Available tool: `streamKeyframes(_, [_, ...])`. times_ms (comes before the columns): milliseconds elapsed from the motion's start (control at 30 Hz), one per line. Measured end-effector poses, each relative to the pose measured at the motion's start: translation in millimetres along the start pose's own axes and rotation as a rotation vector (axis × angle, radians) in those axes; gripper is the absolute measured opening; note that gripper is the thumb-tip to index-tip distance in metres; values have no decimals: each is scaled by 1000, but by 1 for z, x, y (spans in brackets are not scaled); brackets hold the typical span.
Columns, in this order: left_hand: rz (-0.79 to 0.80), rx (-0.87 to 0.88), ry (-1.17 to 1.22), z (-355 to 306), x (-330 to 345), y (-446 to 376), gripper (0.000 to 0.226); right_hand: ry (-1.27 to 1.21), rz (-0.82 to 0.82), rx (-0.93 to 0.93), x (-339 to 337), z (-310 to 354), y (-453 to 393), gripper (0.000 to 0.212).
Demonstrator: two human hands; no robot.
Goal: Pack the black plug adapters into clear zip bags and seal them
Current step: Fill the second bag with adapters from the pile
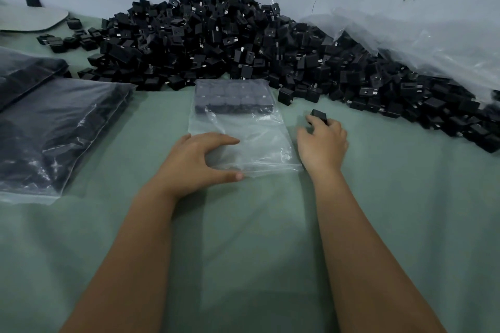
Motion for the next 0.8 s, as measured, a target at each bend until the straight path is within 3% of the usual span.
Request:
streamKeyframes(133, [-24,0,9,2,0,-3,43,-348,-120,22,-12,-4,15,50])
streamKeyframes(233, [-67,-53,192,3,-2,-4,36,-496,-233,-97,-20,9,39,52])
streamKeyframes(367, [-73,-103,264,1,-1,-4,38,-428,-225,-502,-18,61,78,56])
streamKeyframes(433, [-51,-88,265,-2,-1,-3,34,-392,-140,-726,-9,87,102,56])
streamKeyframes(500, [-94,-101,355,-3,-4,1,16,-347,5,-888,4,105,122,56])
streamKeyframes(600, [-255,-155,498,5,-13,8,17,-245,130,-957,13,114,135,57])
streamKeyframes(700, [-454,-247,657,17,-20,13,8,-252,89,-912,4,106,129,54])
streamKeyframes(800, [-596,-272,657,19,-23,15,7,-115,40,-922,2,102,127,47])
Point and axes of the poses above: each hand's wrist, its own y-axis away from the middle knuckle, its own x-axis out of the palm, z = x × y, the point moved 5 cm from there along -y, towards the middle knuckle, and after that the axes turned 3 degrees about -y, right-handed, at the moved point
